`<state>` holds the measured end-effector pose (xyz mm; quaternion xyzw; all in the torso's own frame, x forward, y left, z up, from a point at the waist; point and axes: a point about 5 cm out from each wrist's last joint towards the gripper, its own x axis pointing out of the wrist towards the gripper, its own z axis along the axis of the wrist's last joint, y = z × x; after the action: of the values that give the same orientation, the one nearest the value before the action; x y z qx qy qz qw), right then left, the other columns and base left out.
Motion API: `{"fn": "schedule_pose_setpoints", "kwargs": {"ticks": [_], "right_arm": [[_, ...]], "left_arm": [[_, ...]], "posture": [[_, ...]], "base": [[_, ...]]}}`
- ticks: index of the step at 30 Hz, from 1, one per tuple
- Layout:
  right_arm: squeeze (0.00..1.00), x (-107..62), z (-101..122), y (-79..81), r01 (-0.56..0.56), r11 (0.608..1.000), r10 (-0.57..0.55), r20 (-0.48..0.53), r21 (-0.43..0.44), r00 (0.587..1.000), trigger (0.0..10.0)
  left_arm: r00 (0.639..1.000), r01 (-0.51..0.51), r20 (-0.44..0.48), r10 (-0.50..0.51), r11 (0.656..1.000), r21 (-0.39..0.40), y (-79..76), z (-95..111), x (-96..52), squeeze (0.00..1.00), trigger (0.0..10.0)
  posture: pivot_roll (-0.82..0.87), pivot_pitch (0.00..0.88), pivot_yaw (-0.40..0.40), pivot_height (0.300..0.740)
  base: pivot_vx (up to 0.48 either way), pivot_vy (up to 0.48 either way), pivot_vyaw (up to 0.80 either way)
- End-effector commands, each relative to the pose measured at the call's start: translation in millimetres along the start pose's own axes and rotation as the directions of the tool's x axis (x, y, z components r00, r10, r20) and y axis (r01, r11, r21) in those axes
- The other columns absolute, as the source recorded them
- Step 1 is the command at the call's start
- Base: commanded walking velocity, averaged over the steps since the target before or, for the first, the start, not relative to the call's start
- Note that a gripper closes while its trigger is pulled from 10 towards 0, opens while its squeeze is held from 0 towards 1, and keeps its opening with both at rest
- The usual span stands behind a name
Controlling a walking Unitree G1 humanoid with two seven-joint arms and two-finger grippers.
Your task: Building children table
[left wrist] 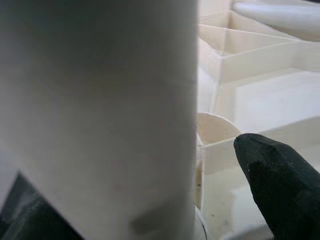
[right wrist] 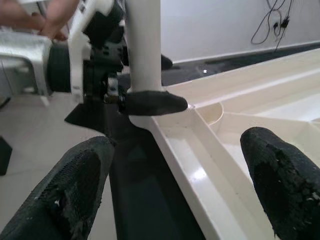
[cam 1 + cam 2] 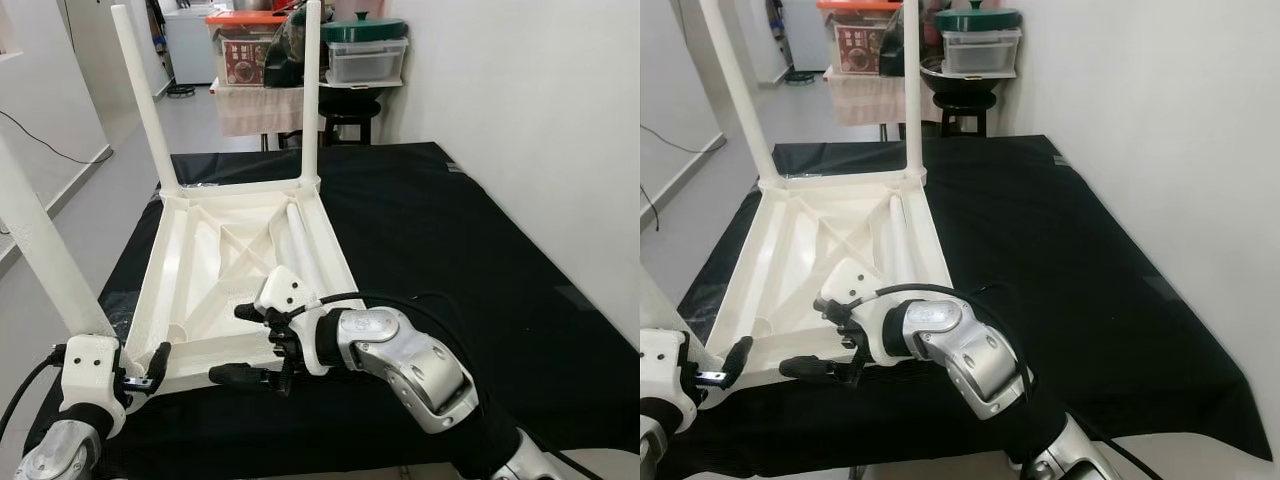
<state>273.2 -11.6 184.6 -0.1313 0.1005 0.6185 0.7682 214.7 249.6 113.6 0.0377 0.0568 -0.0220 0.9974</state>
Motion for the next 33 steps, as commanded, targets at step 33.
{"fn": "schedule_pose_setpoints", "kwargs": {"ticks": [33], "right_arm": [[0.00,-19.9,11,-50.5,0.359,0.932,-0.359,0.276,0.053,0.892,10.0]], "left_arm": [[0.984,0.086,-0.145,-0.100,0.991,-0.098,-19.3,-26,-57.4,0.00,10.0]], "posture": [[0.04,0.000,0.023,0.740]], "base": [[0.000,0.000,0.00]]}}
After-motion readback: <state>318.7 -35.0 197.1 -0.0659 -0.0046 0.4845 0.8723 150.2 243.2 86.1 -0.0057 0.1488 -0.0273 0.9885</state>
